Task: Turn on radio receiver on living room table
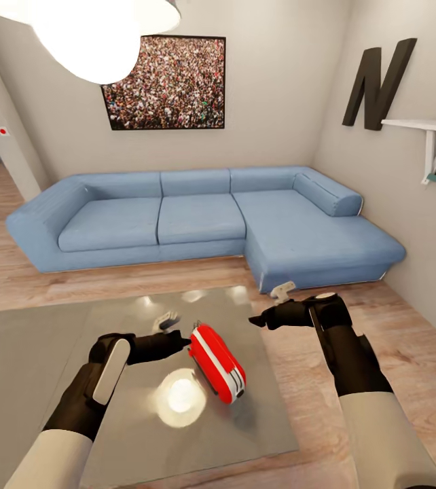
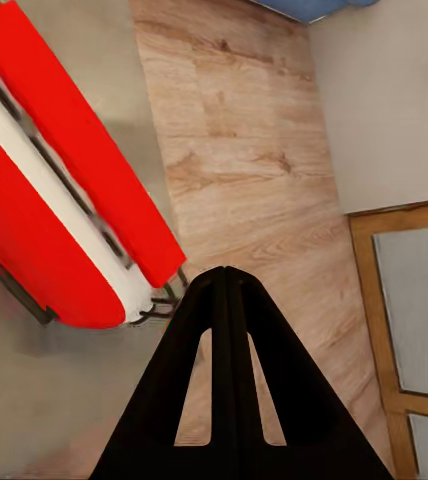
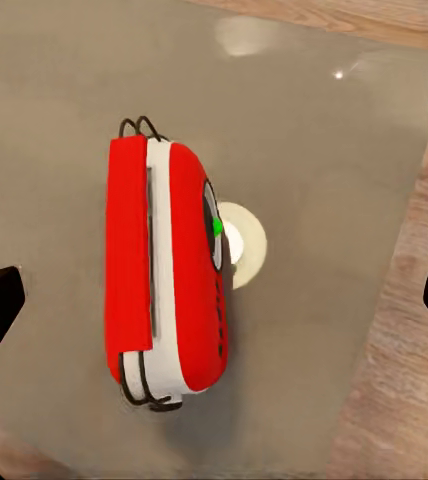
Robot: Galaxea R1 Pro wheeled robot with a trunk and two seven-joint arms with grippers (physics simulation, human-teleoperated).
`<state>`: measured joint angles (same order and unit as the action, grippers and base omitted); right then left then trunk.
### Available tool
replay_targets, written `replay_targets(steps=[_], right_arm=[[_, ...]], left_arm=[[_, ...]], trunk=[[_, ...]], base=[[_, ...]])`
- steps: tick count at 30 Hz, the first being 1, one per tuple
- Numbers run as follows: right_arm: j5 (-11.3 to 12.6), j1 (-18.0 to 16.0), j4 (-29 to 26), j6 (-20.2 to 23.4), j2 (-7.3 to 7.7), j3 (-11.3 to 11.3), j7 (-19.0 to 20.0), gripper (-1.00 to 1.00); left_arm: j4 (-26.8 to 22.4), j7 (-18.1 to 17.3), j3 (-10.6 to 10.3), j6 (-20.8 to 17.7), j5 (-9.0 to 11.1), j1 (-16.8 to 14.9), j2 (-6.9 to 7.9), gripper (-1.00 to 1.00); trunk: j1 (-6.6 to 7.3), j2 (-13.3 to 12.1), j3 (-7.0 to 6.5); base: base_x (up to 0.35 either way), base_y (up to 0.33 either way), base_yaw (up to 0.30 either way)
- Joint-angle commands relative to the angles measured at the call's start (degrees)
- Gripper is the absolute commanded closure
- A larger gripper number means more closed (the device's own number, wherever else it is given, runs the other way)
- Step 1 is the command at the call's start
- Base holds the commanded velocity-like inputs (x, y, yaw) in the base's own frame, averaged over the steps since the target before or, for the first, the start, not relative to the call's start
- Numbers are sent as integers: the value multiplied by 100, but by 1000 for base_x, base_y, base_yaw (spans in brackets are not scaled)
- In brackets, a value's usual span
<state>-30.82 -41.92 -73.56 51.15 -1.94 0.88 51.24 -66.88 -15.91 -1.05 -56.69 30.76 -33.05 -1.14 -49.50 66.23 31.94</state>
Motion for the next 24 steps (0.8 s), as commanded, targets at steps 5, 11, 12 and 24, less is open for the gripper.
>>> replay_targets(steps=[5,11,12,24], right_arm=[[6,0,7,0,0,0,0,-100],[18,0,9,0,3,8,0,-100],[20,-1,15,0,6,9,0,-100],[28,0,100,-15,89,9,-8,-100]], left_arm=[[0,0,0,8,-1,0,0,100],[4,6,0,15,-7,0,0,100],[3,7,0,16,-8,0,0,100],[97,17,-9,26,-61,0,0,100]], trunk=[[0,0,0],[0,0,0],[0,0,0],[0,0,0]], base=[[-330,0,0],[-204,0,0],[-43,0,0],[-8,0,0]])
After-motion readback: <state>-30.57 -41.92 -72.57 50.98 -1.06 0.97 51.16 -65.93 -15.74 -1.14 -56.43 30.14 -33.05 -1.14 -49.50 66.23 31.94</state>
